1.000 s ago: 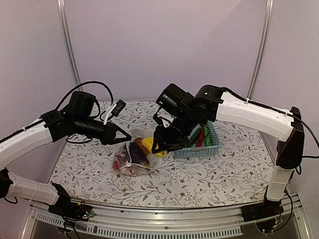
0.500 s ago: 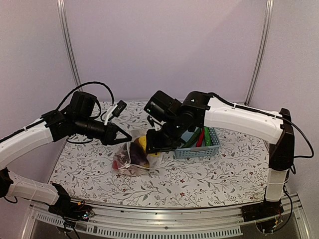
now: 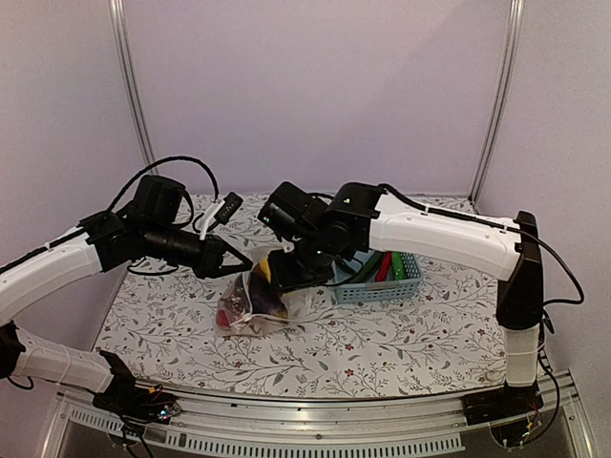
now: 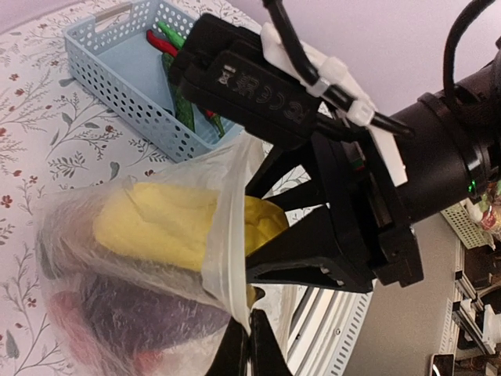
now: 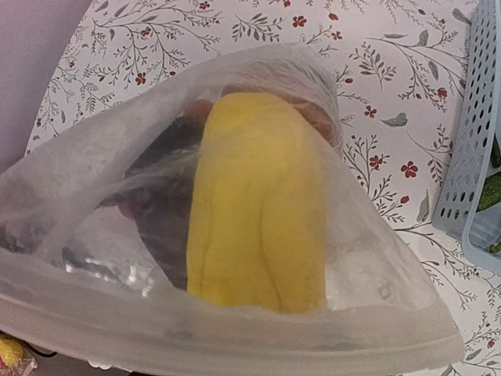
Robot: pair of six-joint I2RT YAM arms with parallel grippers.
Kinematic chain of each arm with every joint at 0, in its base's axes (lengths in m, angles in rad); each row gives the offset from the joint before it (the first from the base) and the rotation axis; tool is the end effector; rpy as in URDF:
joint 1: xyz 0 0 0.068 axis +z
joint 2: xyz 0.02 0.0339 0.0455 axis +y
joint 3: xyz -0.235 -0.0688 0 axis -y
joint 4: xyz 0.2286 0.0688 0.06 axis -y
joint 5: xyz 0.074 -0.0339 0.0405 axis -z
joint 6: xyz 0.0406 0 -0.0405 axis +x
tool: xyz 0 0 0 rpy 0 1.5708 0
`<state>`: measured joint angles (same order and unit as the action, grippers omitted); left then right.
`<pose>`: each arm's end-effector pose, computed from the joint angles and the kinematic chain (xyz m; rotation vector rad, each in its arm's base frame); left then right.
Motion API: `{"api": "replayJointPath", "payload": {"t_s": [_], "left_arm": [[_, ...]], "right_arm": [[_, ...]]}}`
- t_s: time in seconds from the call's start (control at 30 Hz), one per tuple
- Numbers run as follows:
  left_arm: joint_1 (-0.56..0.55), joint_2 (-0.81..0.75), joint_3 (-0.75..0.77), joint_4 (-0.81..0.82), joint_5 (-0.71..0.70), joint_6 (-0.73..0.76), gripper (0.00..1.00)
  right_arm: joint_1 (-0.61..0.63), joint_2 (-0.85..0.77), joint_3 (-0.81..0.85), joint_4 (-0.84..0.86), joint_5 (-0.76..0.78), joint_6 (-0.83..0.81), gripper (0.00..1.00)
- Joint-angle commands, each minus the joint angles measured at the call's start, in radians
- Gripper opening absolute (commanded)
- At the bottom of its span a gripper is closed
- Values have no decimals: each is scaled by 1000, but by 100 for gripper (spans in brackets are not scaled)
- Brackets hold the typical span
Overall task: Place the food in the zip-top bag and seal the zipper
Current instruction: Place the fake fruit in the zipper food storage bag.
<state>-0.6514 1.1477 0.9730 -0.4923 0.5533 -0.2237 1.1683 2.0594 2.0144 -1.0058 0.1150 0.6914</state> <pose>0.1814 -0.1651 0.2800 0.8064 2.2037 -1.0760 0.1681 0.3829 0.2714 -0.5975 2.6332 0.4827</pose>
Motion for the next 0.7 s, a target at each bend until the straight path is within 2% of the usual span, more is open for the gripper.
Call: {"api": "replayJointPath", "payload": {"t_s": [0.0, 0.1, 0.2, 0.43, 0.67], "left_arm": [[-14, -1, -5, 3, -6, 16, 0], [-11, -6, -6, 2, -33, 14, 0], [-3, -6, -5, -3, -50, 10, 0], [32, -3, -5, -8, -91, -8, 0], [50, 0, -5, -7, -83, -14, 0]], "right_arm": [[14, 36, 46, -2, 71, -32, 50], [15, 41, 50, -3, 85, -37, 59], [16, 34, 50, -3, 87, -41, 63], [15, -52, 24, 9, 41, -68, 64], [15, -214, -149, 66, 72, -30, 60]]}}
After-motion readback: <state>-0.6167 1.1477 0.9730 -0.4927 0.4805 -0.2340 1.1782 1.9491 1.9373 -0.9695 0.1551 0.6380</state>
